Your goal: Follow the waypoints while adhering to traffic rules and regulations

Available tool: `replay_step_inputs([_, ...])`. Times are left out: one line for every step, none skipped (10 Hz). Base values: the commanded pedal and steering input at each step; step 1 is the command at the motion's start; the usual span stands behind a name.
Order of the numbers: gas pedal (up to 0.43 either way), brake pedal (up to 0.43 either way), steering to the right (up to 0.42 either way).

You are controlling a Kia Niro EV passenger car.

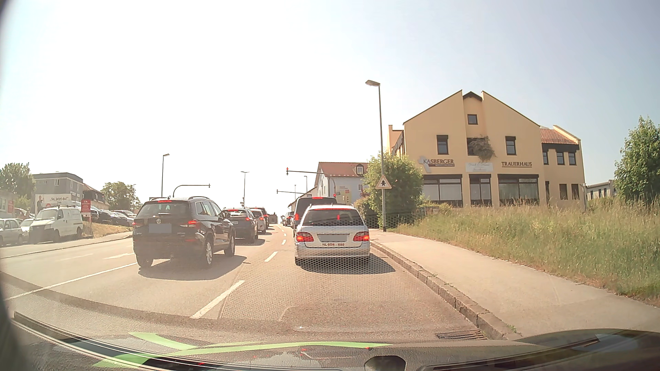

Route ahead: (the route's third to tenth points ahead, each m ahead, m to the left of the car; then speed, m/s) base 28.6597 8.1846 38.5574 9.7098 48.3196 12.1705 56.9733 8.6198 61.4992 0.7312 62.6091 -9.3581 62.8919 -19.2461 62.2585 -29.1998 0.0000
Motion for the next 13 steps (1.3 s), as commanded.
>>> replay_step_inputs([0.0,0.268,-0.025])
replay_step_inputs([0.0,0.262,-0.025])
replay_step_inputs([0.0,0.268,-0.025])
replay_step_inputs([0.0,0.262,-0.025])
replay_step_inputs([0.0,0.268,-0.024])
replay_step_inputs([0.0,0.268,-0.025])
replay_step_inputs([0.0,0.268,-0.025])
replay_step_inputs([0.0,0.268,-0.025])
replay_step_inputs([0.0,0.268,-0.025])
replay_step_inputs([0.0,0.268,-0.025])
replay_step_inputs([0.0,0.268,-0.024])
replay_step_inputs([0.0,0.268,-0.025])
replay_step_inputs([0.0,0.268,-0.025])
